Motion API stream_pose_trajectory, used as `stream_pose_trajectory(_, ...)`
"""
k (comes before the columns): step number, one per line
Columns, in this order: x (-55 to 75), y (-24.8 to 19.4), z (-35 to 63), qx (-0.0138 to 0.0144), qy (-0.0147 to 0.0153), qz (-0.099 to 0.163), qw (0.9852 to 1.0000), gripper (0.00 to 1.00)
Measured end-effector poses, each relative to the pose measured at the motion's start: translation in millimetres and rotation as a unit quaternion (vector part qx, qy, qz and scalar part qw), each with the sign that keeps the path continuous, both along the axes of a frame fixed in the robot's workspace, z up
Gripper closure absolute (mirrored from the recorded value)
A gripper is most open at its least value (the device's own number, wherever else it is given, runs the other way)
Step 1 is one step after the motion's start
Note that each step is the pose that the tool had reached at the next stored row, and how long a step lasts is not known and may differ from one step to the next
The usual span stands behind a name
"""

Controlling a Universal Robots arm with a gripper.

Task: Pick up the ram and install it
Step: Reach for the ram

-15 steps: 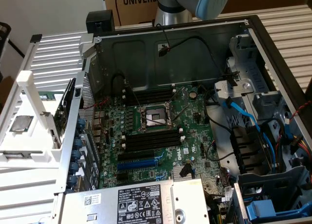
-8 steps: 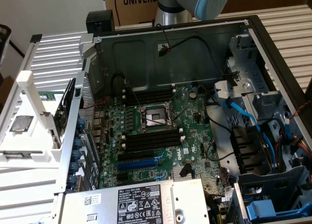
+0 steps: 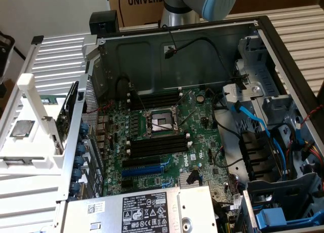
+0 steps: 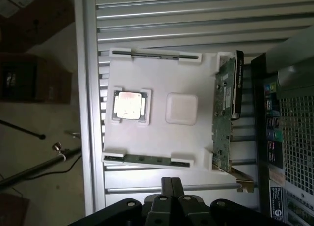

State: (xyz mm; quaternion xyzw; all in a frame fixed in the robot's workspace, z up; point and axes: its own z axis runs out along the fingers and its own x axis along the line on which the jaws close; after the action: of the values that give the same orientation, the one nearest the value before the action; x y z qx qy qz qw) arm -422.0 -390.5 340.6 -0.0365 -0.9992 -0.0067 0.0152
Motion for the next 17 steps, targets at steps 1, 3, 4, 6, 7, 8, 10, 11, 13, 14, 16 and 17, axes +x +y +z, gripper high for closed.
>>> stream_pose_trajectory(1, 0.0, 0.0, -1.7, -0.0001, 0.0003, 0.000, 1.0000, 0.90)
stream_pose_trajectory(3, -0.1, 0.1, -2.2, -0.0001, 0.0037, 0.000, 1.0000, 0.90)
stream_pose_trajectory(4, 0.0, 0.0, -2.2, -0.0001, 0.0037, 0.000, 1.0000, 0.90)
stream_pose_trajectory(6, 0.0, 0.0, -2.3, -0.0001, 0.0037, 0.000, 1.0000, 0.90)
stream_pose_trajectory(7, 0.0, 0.0, -2.3, -0.0001, 0.0037, 0.000, 1.0000, 0.90)
stream_pose_trajectory(8, -0.1, 0.0, -2.3, -0.0001, 0.0036, 0.000, 1.0000, 0.90)
stream_pose_trajectory(10, -1.7, 0.0, -2.4, 0.0000, 0.0036, 0.000, 1.0000, 0.90)
stream_pose_trajectory(11, -4.3, 0.0, -2.5, 0.0000, 0.0036, 0.000, 1.0000, 0.90)
stream_pose_trajectory(13, -9.2, 0.1, -2.4, -0.0001, 0.0037, 0.000, 1.0000, 0.90)
stream_pose_trajectory(14, -11.1, 0.1, -2.4, -0.0001, 0.0036, 0.000, 1.0000, 0.90)
stream_pose_trajectory(16, -13.3, 0.1, -2.4, -0.0001, 0.0037, 0.000, 1.0000, 0.90)
stream_pose_trajectory(17, -13.3, 0.1, -2.4, -0.0001, 0.0036, 0.000, 1.0000, 0.90)
